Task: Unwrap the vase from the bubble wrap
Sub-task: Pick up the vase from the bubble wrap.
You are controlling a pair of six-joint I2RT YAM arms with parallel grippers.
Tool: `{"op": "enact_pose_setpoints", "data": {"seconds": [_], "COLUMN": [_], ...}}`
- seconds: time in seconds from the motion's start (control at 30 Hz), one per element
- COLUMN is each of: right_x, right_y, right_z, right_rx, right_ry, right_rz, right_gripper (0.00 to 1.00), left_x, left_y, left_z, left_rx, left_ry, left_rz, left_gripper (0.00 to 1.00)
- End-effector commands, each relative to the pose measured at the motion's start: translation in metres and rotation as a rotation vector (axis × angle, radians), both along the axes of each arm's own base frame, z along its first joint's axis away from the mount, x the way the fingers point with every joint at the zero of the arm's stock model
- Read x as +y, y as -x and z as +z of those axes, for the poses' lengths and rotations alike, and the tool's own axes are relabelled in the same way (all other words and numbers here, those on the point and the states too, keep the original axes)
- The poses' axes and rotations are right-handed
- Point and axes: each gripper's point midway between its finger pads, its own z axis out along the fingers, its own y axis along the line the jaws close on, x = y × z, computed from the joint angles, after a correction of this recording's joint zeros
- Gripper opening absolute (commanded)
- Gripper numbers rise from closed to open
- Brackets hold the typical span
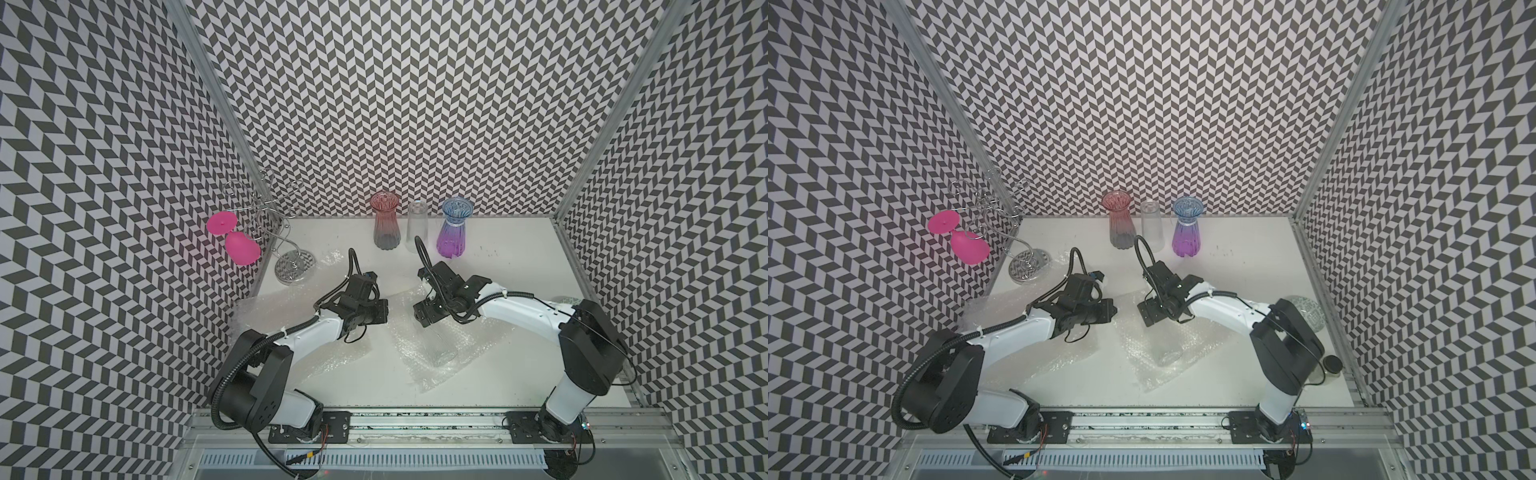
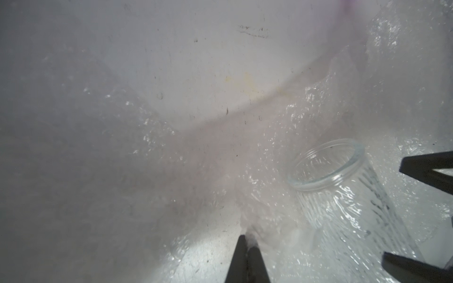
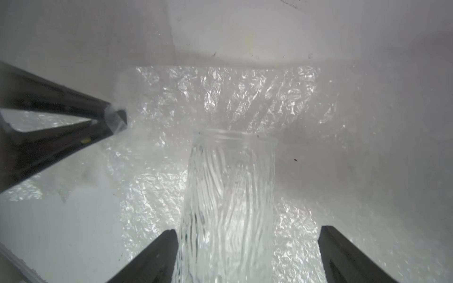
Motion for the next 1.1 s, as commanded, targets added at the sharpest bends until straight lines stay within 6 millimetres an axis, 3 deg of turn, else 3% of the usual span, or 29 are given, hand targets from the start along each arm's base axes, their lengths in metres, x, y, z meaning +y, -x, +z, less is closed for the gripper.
{"op": "enact_pose_setpoints", "data": {"seconds": [0.0,0.2,0.47,0.53,0.63,0.8,1.07], "right_x": [0.016,0.019,0.016,0.012,0.006,0.004,0.006], "right_y": [-0.011,-0.015,-0.016,-0.016,-0.015,-0.012,-0.004], "right_z": [-0.008,-0.037,-0.048,-0.047,-0.042,-0.028,0.037], "right_rx": [-0.017,0.02,0.026,0.021,0.017,0.014,-0.093], "right_ry": [-0.018,0.022,0.077,0.092,0.109,0.092,-0.114], "right_rz": [0.018,0.009,-0.008,-0.02,-0.037,-0.067,-0.135], "right_gripper": [0.92,0.9,0.81,0.71,0.54,0.35,0.11], "left_x": [0.0,-0.003,0.003,0.004,0.006,0.008,0.002], "left_y": [-0.001,0.003,0.009,0.011,0.012,0.012,0.013], "left_z": [0.008,0.008,0.007,0.006,0.005,0.008,0.011], "left_rx": [-0.018,-0.016,-0.02,-0.021,-0.021,-0.033,-0.023], "left_ry": [0.028,0.056,0.063,0.071,0.083,0.115,0.176], "left_rz": [0.01,-0.002,-0.011,-0.013,-0.017,-0.027,-0.047], "left_gripper": [0.0,0.0,0.0,0.0,0.0,0.0,0.0]}}
